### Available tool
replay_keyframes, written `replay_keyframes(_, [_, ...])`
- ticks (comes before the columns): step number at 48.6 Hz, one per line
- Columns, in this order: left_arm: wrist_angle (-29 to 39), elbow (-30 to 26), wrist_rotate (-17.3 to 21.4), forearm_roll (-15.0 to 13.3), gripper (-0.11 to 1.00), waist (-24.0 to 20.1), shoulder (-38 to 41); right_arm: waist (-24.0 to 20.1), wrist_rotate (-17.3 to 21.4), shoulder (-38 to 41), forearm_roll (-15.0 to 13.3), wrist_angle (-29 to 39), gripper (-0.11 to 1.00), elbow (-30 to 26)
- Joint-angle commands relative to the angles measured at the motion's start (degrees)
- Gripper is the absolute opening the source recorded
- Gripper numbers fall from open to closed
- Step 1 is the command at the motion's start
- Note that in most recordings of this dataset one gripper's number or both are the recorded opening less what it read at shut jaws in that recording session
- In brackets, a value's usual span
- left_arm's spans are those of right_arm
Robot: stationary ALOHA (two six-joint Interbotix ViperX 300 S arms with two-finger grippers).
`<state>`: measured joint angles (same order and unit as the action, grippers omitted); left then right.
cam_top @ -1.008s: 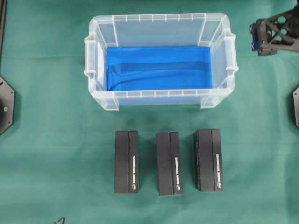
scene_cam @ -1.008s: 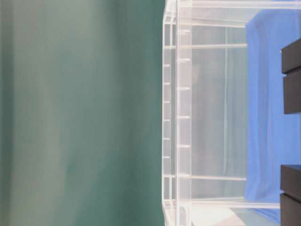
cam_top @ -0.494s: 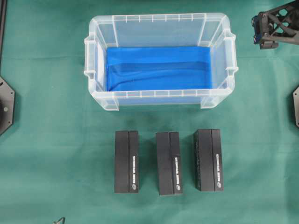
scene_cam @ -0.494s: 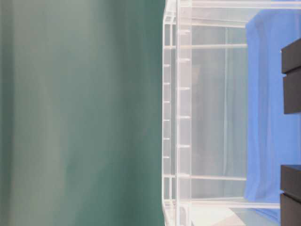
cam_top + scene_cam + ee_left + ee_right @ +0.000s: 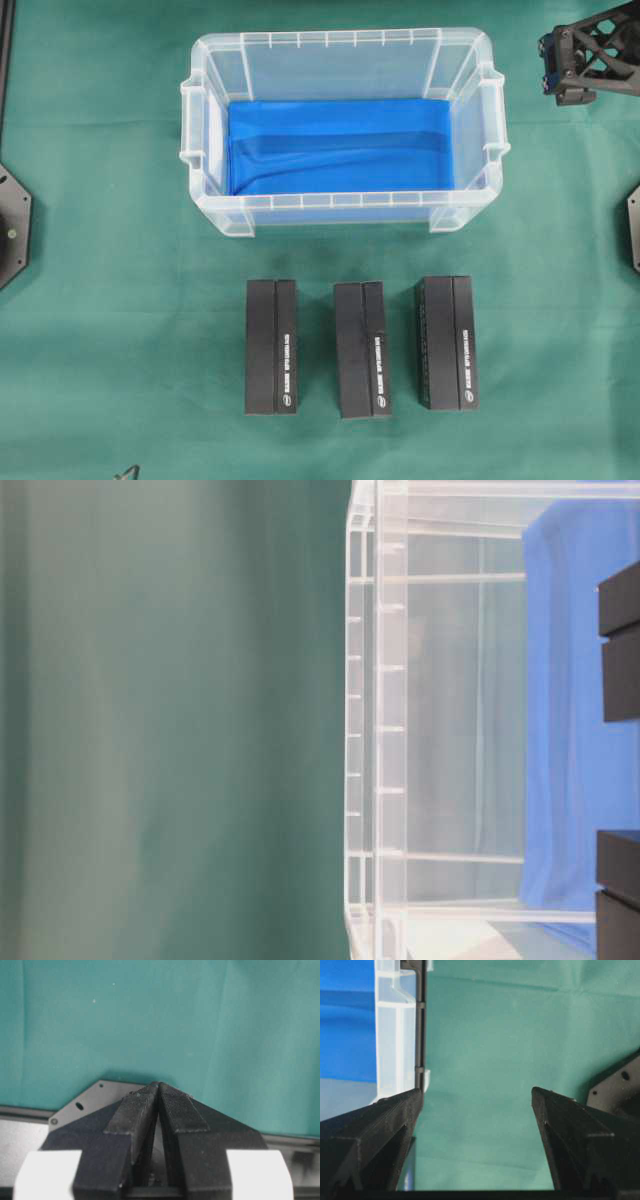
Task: Take the box out of the case with the right arm.
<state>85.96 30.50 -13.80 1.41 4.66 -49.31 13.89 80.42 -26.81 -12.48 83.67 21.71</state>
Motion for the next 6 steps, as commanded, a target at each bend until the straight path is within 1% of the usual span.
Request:
replay_keyframes(1, [-0.18, -0.53, 0.00, 0.18, 0.02, 0.09, 0.18, -0.09, -0.18, -0.62, -0.09, -0.18, 0.87, -0.53])
replay_keyframes(6, [-0.18, -0.53, 0.00, 0.18, 0.02, 0.09, 0.09, 0.00, -0.18, -0.62, -0.09, -0.18, 0.87, -0.53])
